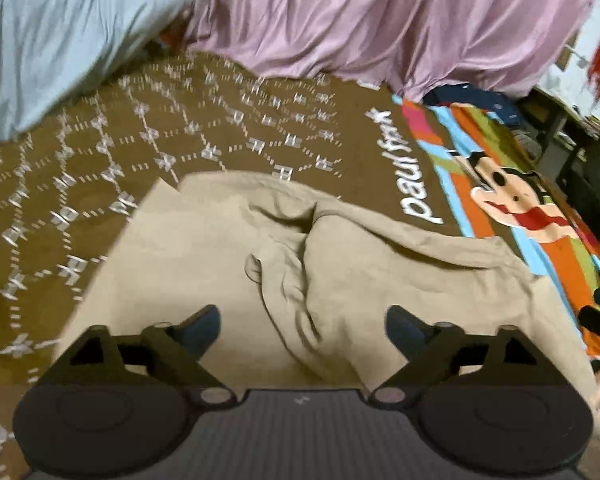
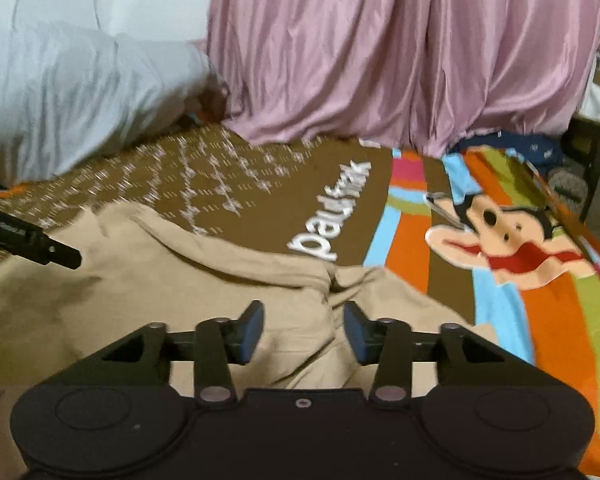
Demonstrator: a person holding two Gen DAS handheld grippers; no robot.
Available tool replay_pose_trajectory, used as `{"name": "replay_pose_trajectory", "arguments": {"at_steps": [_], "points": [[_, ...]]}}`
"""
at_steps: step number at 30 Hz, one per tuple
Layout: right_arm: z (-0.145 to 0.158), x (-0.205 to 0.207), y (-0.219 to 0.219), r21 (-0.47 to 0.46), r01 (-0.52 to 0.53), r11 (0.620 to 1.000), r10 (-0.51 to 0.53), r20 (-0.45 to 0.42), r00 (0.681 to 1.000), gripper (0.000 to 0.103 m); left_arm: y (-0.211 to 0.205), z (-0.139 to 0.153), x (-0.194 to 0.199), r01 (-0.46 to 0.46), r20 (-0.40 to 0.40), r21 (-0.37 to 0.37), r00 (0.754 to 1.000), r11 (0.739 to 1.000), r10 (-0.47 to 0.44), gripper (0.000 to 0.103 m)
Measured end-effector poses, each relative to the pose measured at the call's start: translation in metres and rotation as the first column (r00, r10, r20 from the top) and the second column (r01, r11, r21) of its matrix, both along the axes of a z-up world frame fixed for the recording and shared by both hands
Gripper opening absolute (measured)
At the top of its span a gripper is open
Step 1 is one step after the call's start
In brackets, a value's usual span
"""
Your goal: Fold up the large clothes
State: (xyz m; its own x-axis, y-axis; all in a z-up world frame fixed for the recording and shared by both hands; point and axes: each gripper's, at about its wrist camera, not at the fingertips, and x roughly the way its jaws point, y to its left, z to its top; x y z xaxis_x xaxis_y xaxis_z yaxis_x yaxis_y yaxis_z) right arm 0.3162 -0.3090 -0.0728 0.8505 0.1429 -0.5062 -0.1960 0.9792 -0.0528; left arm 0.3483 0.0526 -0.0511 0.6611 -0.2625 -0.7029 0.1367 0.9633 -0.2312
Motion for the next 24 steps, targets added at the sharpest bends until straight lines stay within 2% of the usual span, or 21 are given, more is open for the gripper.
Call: {"name": "replay_pose_trajectory", "arguments": {"at_steps": [5, 6, 12, 18, 24], "points": [[0.044, -0.066, 0.003, 0.003, -0.036, 0.999, 0.036, 0.053, 0.998, 0.072, -0.002, 0.044, -0.066, 0.059, 0.069, 0.041, 0.996, 0.997, -0.062, 0.103], [0.052, -0.082, 0.003, 0.005, -0.037, 0.999, 0.037, 0.058, 0.998, 0.078, -0.004, 0.050, -0.081, 0.078, 0.080, 0.059, 0.993, 0.995, -0.083, 0.103], [0.078, -0.174, 0.004, 0.008, -0.053, 0.999, 0.053, 0.057, 0.997, 0.100, -0.003, 0.071, -0.171, 0.140, 0.130, 0.166, 0.978, 0.976, -0.162, 0.103], [0.071, -0.263, 0.012, -0.046, -0.096, 0.994, 0.098, 0.032, 0.995, 0.102, 0.013, 0.063, -0.253, 0.182, 0.148, 0.253, 0.963, 0.950, -0.224, 0.103], [0.034, -0.312, 0.024, -0.115, -0.100, 0.988, 0.093, -0.067, 0.993, 0.102, 0.023, 0.043, -0.284, 0.188, 0.113, 0.293, 0.967, 0.938, -0.229, 0.103]]}}
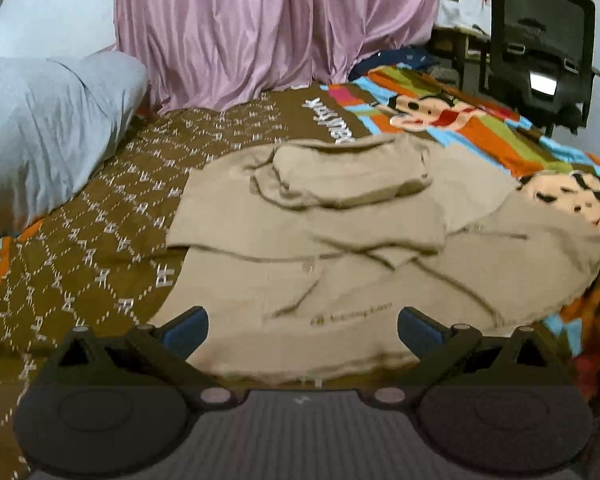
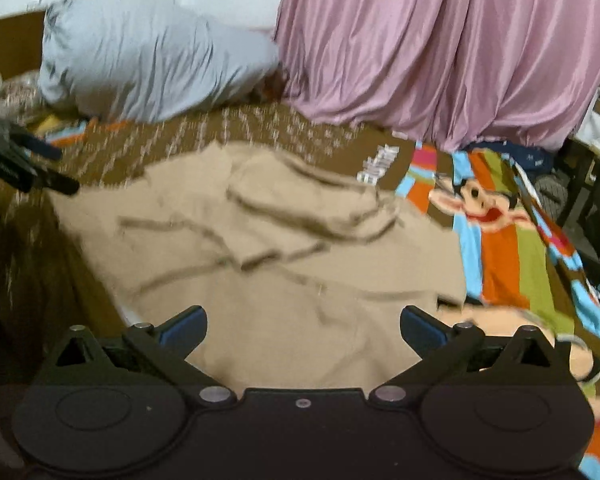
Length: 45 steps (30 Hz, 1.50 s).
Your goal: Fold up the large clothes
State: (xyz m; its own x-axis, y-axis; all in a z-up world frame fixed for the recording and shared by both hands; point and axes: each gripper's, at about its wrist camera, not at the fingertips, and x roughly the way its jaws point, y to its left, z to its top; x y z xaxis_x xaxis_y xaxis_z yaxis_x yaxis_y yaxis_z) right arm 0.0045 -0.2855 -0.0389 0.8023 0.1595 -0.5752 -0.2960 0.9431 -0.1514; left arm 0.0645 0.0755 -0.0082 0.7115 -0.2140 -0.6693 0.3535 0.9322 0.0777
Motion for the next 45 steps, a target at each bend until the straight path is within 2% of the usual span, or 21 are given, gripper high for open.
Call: {"name": "replay_pose_trajectory", "arguments": {"at_steps": [7, 12, 15, 19, 22, 25, 28, 29, 30, 33, 36, 41, 45], "points": [[-0.030, 0.001, 0.027, -0.119, -0.033, 0.992, 0.025, -0.070, 0.997, 0.102, -0.003, -0.010, -0.006, 0.014, -0.027, -0.015, 1.000, 1.000, -0.014, 0.103], [-0.055, 0.011, 0.053, -0.245, -0.112, 0.963, 0.089, -0.104, 0.991, 0.102, -0.012, -0.017, -0.006, 0.059, -0.052, -0.024, 0.997, 0.998, -0.060, 0.103], [-0.064, 0.015, 0.060, -0.267, -0.128, 0.955, 0.107, -0.094, 0.990, 0.102, -0.019, -0.017, -0.009, 0.100, -0.045, -0.026, 0.994, 0.995, -0.101, 0.103], [-0.063, 0.024, 0.060, -0.260, -0.112, 0.959, 0.098, -0.066, 0.993, 0.099, -0.029, -0.018, -0.013, 0.158, -0.036, -0.029, 0.987, 0.987, -0.159, 0.103], [-0.059, 0.029, 0.058, -0.237, -0.106, 0.966, 0.097, -0.049, 0.994, 0.089, -0.039, -0.020, -0.016, 0.196, -0.032, -0.013, 0.980, 0.980, -0.196, 0.103], [-0.050, 0.033, 0.052, -0.173, -0.095, 0.980, 0.092, -0.023, 0.995, 0.075, -0.049, -0.021, -0.017, 0.230, -0.020, 0.013, 0.973, 0.973, -0.230, 0.103], [-0.041, 0.038, 0.050, -0.097, -0.096, 0.991, 0.095, -0.018, 0.995, 0.049, -0.059, -0.023, -0.013, 0.237, -0.020, 0.033, 0.971, 0.971, -0.237, 0.103], [-0.037, 0.041, 0.049, -0.064, -0.101, 0.993, 0.100, -0.019, 0.995, 0.033, -0.061, -0.024, -0.011, 0.236, -0.026, 0.035, 0.972, 0.971, -0.235, 0.103], [-0.034, 0.044, 0.049, -0.035, -0.104, 0.994, 0.103, -0.022, 0.994, 0.026, -0.064, -0.025, -0.007, 0.237, -0.031, 0.037, 0.971, 0.971, -0.236, 0.103], [-0.025, 0.050, 0.052, -0.022, -0.094, 0.995, 0.094, 0.003, 0.996, 0.019, -0.068, -0.026, 0.000, 0.222, -0.023, 0.077, 0.975, 0.972, -0.220, 0.099], [-0.014, 0.055, 0.050, 0.003, -0.072, 0.997, 0.072, 0.036, 0.997, 0.016, -0.062, -0.027, 0.008, 0.174, 0.003, 0.155, 0.984, 0.972, -0.177, 0.094], [-0.005, 0.059, 0.043, 0.032, -0.044, 0.999, 0.042, 0.068, 0.997, 0.015, -0.023, -0.020, 0.020, 0.064, 0.041, 0.213, 0.996, 0.975, -0.075, 0.091], [-0.006, 0.061, 0.043, 0.043, -0.029, 0.999, 0.025, 0.080, 0.996, 0.015, 0.017, -0.015, 0.027, -0.028, 0.048, 0.227, 0.999, 0.973, 0.017, 0.089]]}}
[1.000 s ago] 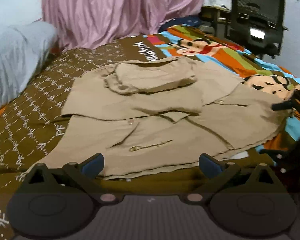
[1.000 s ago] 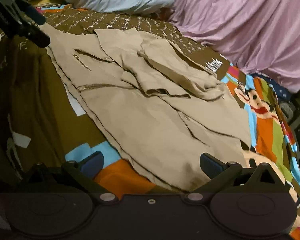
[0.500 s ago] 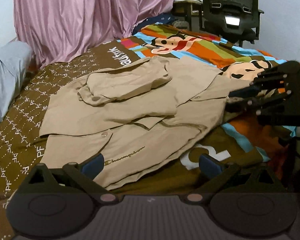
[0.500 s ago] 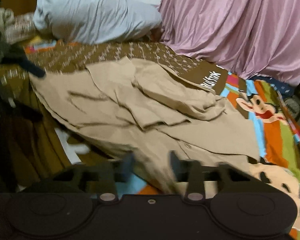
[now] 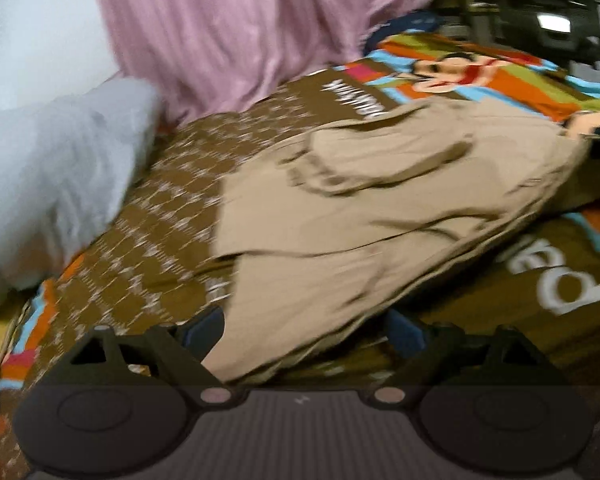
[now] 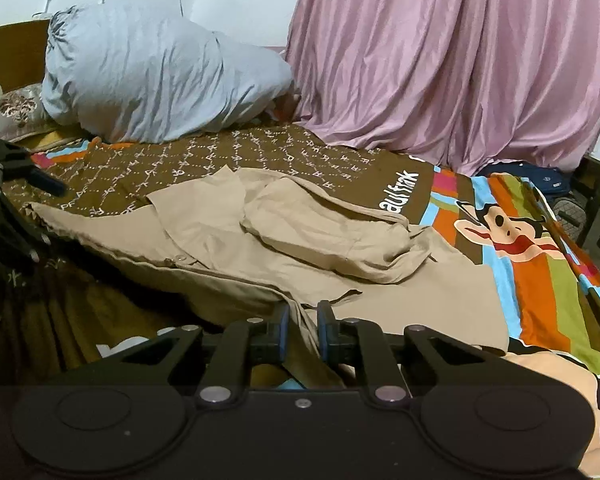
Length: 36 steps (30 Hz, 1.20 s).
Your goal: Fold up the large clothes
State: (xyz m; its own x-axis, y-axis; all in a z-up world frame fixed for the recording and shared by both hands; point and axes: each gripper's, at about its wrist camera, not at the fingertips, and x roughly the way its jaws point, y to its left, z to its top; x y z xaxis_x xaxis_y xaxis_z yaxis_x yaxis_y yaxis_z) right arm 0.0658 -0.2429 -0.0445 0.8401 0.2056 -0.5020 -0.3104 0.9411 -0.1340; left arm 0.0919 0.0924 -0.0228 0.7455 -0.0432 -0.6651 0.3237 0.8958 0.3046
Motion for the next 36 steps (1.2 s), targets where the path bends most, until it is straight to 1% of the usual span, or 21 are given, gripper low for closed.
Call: {"name": "replay_pose_trajectory", "arguments": {"at_steps": [2, 4, 7, 10, 13, 14, 16, 18, 19, 20, 21, 22, 24, 25, 27, 30, 33, 36], "points": [[-0.001, 0.000, -0.001, 0.008, 0.008, 1.000, -0.008, 0.004, 1.000, 0.015, 0.018, 0.001, 0.004, -0.043, -0.005, 0.002, 0.999, 0.999, 0.043, 0.088], [-0.001, 0.000, -0.002, 0.019, 0.013, 1.000, -0.013, 0.002, 1.000, 0.015, 0.033, 0.003, 0.007, -0.073, -0.006, -0.003, 0.997, 0.997, 0.073, 0.085], [-0.003, -0.001, -0.002, 0.021, 0.013, 1.000, -0.013, -0.001, 1.000, 0.015, 0.046, 0.006, 0.010, -0.083, -0.002, -0.023, 0.997, 0.996, 0.083, 0.081], [-0.005, -0.002, 0.000, 0.012, 0.007, 1.000, -0.007, -0.007, 1.000, 0.015, 0.048, 0.006, 0.013, -0.055, 0.003, -0.016, 0.998, 0.998, 0.055, 0.079], [-0.007, -0.005, 0.000, 0.000, -0.007, 1.000, 0.007, -0.015, 1.000, 0.015, 0.046, 0.001, 0.014, -0.006, 0.005, 0.020, 1.000, 1.000, 0.006, 0.077], [-0.008, -0.006, 0.000, 0.000, -0.012, 1.000, 0.012, -0.018, 1.000, 0.015, 0.044, 0.000, 0.014, -0.001, 0.000, 0.030, 1.000, 1.000, 0.001, 0.074], [-0.009, -0.010, 0.000, -0.001, -0.025, 1.000, 0.025, -0.024, 0.999, 0.015, 0.045, -0.002, 0.017, 0.005, -0.019, 0.027, 1.000, 1.000, -0.005, 0.066], [-0.011, -0.013, 0.002, -0.016, -0.040, 0.999, 0.039, -0.028, 0.999, 0.017, 0.045, -0.002, 0.019, 0.006, -0.035, -0.002, 0.999, 1.000, -0.006, 0.053], [-0.013, -0.015, 0.003, -0.026, -0.050, 0.998, 0.049, -0.031, 0.998, 0.017, 0.046, -0.002, 0.020, 0.006, -0.039, -0.016, 0.999, 1.000, -0.006, 0.048], [-0.014, -0.016, 0.004, -0.036, -0.059, 0.998, 0.058, -0.035, 0.998, 0.017, 0.046, -0.001, 0.021, 0.005, -0.044, -0.031, 0.999, 1.000, -0.006, 0.035], [-0.015, -0.018, 0.004, -0.044, -0.066, 0.997, 0.065, -0.040, 0.997, 0.019, 0.045, -0.001, 0.022, 0.005, -0.048, -0.046, 0.999, 0.999, -0.007, 0.024], [-0.017, -0.019, 0.004, -0.050, -0.073, 0.996, 0.071, -0.047, 0.996, 0.020, 0.045, 0.000, 0.023, 0.004, -0.051, -0.060, 0.999, 0.998, -0.007, 0.021], [-0.019, -0.022, 0.003, -0.064, -0.087, 0.994, 0.083, -0.069, 0.994, 0.030, 0.042, 0.001, 0.026, -0.009, -0.046, -0.079, 0.999, 0.997, 0.005, 0.014], [-0.021, -0.024, 0.003, -0.072, -0.094, 0.993, 0.088, -0.078, 0.993, 0.033, 0.041, 0.002, 0.028, -0.016, -0.048, -0.085, 0.999, 0.996, 0.012, 0.013], [-0.024, -0.029, 0.001, -0.101, -0.113, 0.988, 0.103, -0.103, 0.989, 0.045, 0.039, 0.005, 0.031, -0.036, -0.044, -0.101, 0.999, 0.994, 0.032, 0.011], [-0.032, -0.035, -0.004, -0.155, -0.122, 0.980, 0.101, -0.140, 0.985, 0.056, 0.041, 0.012, 0.037, -0.053, -0.042, -0.134, 0.998, 0.990, 0.048, 0.010], [-0.042, -0.039, -0.014, -0.247, -0.105, 0.963, 0.063, -0.173, 0.983, 0.058, 0.042, 0.016, 0.042, -0.070, -0.042, -0.162, 0.997, 0.984, 0.064, 0.010], [-0.051, -0.043, -0.026, -0.345, -0.067, 0.936, 0.008, -0.169, 0.986, 0.058, 0.044, 0.019, 0.044, -0.083, -0.046, -0.183, 0.996, 0.980, 0.076, 0.010]]}}
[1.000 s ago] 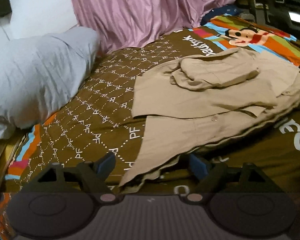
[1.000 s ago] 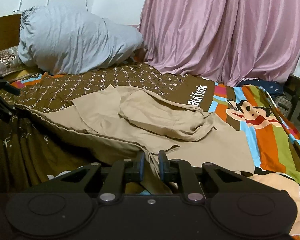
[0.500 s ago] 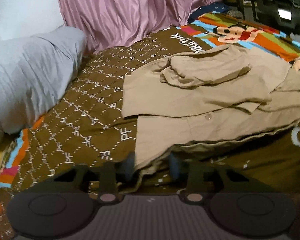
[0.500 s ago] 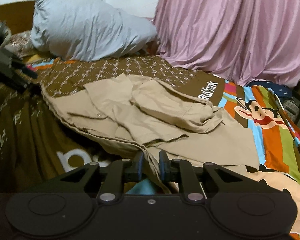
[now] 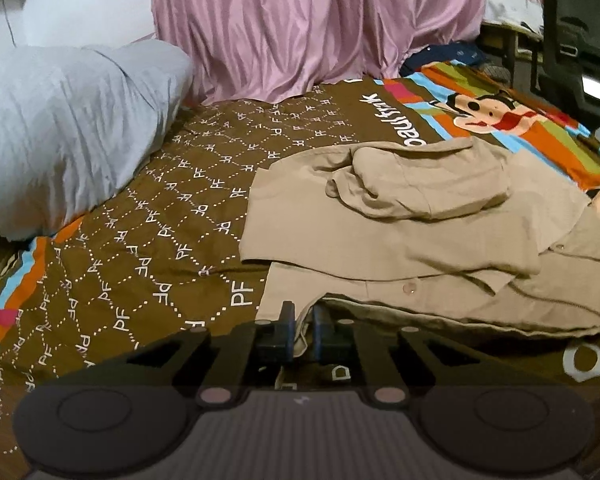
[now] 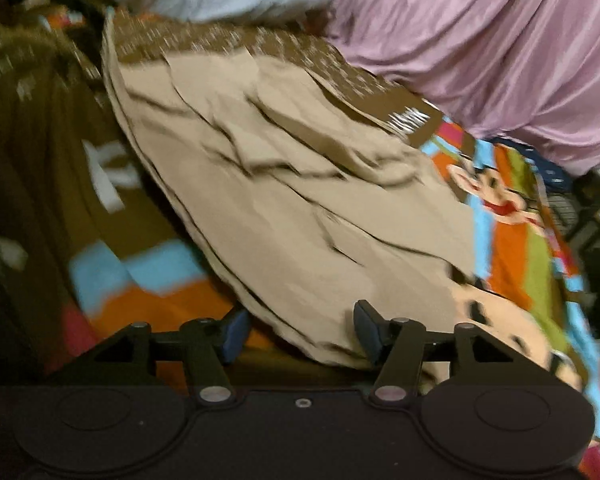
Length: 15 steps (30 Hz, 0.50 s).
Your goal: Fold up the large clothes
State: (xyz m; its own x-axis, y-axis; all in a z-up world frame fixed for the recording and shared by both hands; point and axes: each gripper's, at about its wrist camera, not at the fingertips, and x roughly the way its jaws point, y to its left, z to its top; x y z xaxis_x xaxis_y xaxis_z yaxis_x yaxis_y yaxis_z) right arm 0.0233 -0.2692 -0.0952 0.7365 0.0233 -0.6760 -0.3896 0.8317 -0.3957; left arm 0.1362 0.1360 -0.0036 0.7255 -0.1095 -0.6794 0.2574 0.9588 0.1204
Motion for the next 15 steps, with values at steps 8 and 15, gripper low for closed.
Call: {"name": "replay_pose_trajectory", "arguments": {"at_steps": [8, 15], "points": [[-0.002, -0.003, -0.034, -0.086, 0.130, 0.988, -0.122, 0.092, 0.988, 0.055, 0.003, -0.004, -0.004, -0.023, -0.009, -0.004, 1.000, 1.000, 0.023, 0.010], [-0.006, -0.001, -0.060, -0.020, 0.232, 0.972, -0.230, 0.093, 0.969, 0.010, 0.005, -0.003, -0.016, -0.064, 0.022, -0.045, 0.998, 0.997, 0.065, 0.008]]}}
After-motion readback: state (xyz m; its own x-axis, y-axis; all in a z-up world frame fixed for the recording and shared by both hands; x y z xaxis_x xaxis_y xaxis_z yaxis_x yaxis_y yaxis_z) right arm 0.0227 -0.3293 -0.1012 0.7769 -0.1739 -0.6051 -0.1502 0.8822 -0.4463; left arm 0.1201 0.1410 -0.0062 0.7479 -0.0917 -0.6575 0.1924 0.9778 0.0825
